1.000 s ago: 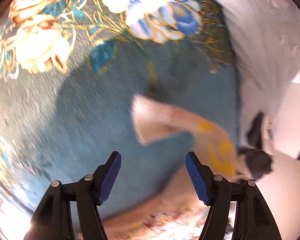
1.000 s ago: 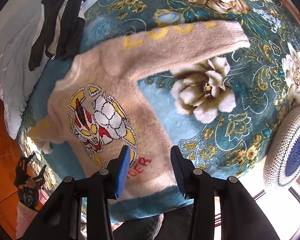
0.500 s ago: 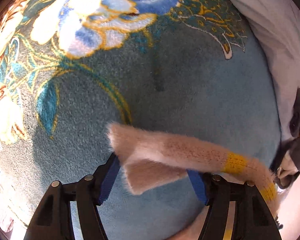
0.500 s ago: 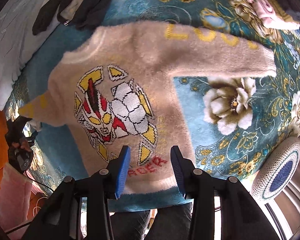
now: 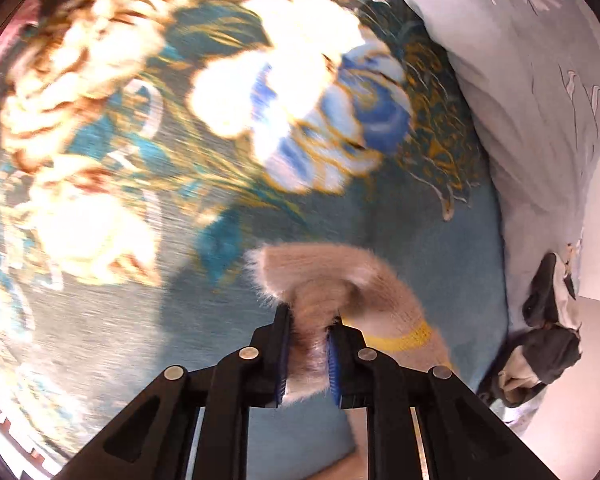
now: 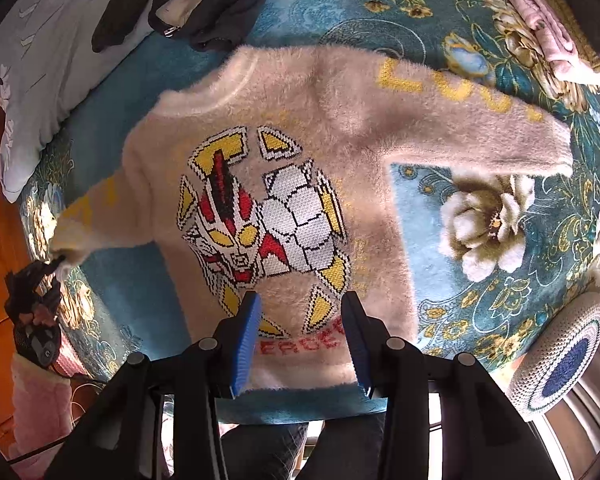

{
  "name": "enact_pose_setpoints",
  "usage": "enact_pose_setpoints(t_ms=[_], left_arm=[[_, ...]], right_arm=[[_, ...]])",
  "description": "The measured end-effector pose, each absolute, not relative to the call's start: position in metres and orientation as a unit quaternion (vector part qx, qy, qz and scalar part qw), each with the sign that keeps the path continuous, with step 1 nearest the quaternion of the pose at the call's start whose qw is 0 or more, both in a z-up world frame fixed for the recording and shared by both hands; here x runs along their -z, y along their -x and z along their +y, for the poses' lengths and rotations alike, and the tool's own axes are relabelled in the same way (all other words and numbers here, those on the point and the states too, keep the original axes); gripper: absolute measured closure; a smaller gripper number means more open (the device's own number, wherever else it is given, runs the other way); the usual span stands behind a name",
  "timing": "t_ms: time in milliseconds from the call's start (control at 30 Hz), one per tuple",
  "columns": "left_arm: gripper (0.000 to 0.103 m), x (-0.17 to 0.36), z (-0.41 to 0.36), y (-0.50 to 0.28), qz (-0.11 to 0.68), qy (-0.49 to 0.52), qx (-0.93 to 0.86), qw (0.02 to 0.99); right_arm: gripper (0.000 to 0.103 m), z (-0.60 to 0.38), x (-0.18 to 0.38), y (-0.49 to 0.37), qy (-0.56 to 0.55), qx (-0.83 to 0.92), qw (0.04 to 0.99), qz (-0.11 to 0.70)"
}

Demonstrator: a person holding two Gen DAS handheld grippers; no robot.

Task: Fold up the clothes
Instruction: 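Grasp the sweater sleeve with the left gripper and fold it across the body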

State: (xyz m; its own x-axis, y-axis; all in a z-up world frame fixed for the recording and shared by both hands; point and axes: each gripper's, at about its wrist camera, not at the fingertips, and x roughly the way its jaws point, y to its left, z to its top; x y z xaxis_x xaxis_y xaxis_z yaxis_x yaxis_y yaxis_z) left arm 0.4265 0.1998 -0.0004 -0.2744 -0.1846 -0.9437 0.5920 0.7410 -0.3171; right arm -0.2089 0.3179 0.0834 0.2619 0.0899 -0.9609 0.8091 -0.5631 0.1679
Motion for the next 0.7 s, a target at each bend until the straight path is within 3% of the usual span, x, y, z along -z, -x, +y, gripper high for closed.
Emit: enact_pose_setpoints(t_ms=[200,333,700], left_arm=[[0.087,-0.010,0.258,-0.434,0.748,-0.114,0.301,0.580],[0.086,-0.020,0.277,-0.397,0.746,-0.113,0.322,0.572],[0.086,-0.091,0.233,-0.271,0.651,-0.207,0.483,0.548]], right_arm=[[0.060,0.325,-0.094,0.210,-0.713,0.529,0.356,0.291],[0.060,0.334,-0.100,0.208,-0.713,0.532,0.368,0.270],[0.060,0.420,-0.107,0.253,-0.729,0.562,0.347,0.182]])
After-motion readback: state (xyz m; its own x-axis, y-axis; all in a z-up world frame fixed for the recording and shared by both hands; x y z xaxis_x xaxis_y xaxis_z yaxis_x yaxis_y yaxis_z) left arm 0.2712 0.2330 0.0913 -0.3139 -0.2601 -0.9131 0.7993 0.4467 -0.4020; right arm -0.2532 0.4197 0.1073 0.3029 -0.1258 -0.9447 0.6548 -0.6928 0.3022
